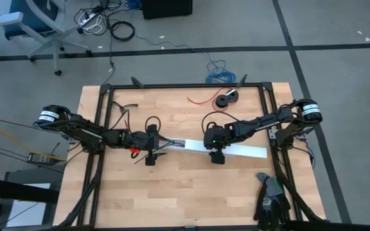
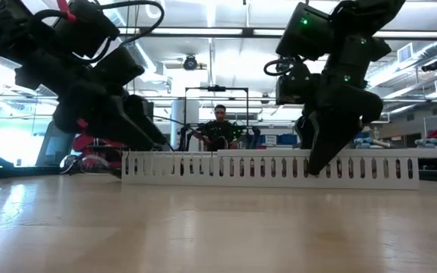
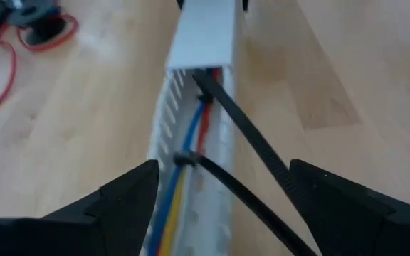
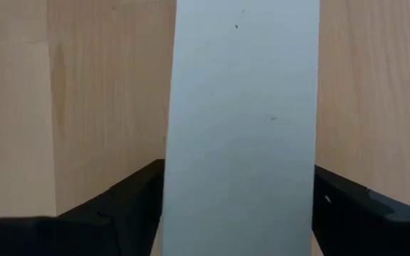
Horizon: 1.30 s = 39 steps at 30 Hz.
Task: Ziptie cables
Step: Close the white cable duct
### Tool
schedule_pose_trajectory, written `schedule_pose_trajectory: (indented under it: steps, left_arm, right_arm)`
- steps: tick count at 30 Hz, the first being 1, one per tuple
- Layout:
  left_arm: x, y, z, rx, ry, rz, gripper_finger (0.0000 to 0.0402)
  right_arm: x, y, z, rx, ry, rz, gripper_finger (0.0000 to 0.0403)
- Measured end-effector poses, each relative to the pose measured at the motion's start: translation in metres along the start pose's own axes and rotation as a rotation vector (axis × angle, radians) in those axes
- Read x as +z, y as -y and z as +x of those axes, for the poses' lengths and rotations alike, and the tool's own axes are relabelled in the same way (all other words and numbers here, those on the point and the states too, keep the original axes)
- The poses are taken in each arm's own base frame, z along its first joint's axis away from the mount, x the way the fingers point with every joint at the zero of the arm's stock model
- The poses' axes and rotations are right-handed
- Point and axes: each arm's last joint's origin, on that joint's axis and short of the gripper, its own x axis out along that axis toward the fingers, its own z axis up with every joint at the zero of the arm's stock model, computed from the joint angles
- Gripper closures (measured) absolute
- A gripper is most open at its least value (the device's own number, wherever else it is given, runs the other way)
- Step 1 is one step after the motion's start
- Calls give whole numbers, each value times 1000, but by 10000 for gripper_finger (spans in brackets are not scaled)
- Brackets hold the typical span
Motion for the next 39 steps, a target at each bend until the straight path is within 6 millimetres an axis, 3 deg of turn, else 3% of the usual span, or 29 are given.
schedule_pose_trajectory:
  steps: [6, 21, 33, 39]
  left_arm:
    - [-3, -4, 0, 37, -25, 20, 76]
    - [1, -16, 2, 92, 11, 41, 76]
    - [-3, -21, 3, 78, -48, 31, 76]
    - [19, -27, 8, 72, -123, 101, 76]
  right_arm:
    - [2, 0, 0, 1, 18, -1, 90]
    - [6, 0, 0, -8, 66, -17, 91]
    - [29, -1, -5, -32, 304, -35, 92]
    - [28, -1, -4, -33, 300, -34, 94]
